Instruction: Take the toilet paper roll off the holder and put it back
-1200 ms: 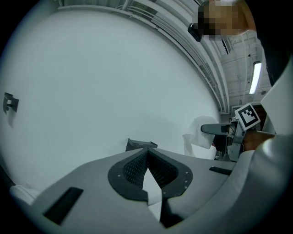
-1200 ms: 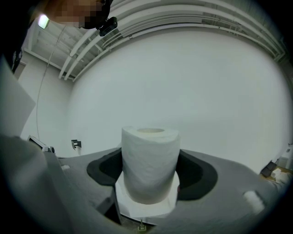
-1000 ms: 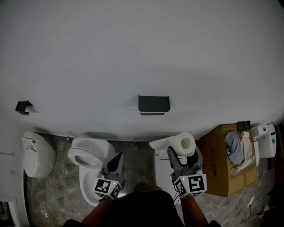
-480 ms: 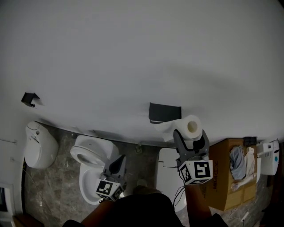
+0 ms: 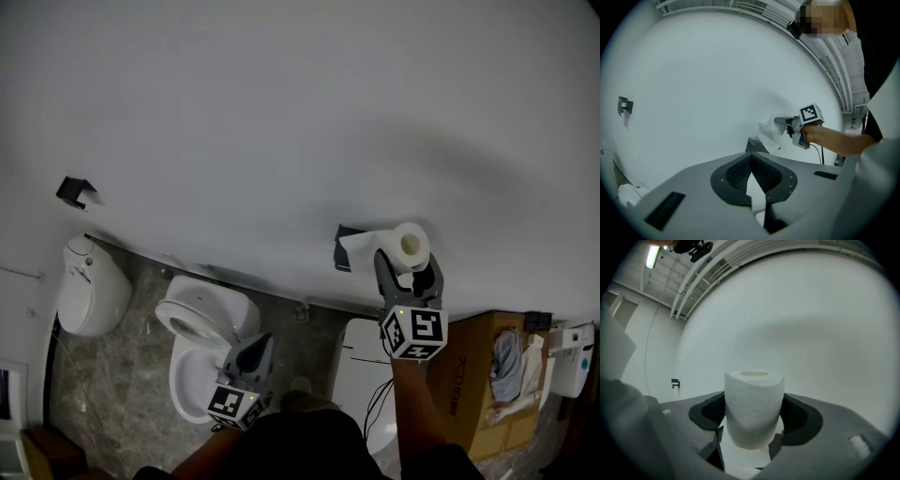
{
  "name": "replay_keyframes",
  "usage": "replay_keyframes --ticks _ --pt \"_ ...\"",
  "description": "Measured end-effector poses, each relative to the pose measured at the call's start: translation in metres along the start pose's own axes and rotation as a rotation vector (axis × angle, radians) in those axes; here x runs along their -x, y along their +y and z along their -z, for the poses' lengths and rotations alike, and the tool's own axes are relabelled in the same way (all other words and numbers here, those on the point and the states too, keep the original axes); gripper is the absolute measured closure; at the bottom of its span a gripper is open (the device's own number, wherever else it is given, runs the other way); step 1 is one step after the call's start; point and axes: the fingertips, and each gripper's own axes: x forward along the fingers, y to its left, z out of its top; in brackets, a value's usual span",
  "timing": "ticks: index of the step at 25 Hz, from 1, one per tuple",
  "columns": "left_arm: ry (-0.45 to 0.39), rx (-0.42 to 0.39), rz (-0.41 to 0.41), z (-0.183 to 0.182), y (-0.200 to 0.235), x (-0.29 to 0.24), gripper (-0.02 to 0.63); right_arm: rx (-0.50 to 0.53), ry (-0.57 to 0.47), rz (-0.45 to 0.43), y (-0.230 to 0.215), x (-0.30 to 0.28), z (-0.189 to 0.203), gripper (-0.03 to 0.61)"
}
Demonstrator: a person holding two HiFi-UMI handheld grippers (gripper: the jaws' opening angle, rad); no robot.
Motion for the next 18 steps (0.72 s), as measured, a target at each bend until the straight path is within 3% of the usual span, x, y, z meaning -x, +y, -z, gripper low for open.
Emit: replay_keyframes --ticks 10,18 --pt "0.017 -0.012 -0.027 0.01 0.009 -0.007 0.598 -0.002 0.12 0.013 -0.002 -0.045 0.067 0.235" --pt "0.013 0.01 -0.013 0.005 0.006 -0.013 0.598 -0.012 0.11 0.051 -0.005 -0.049 0.07 0.233"
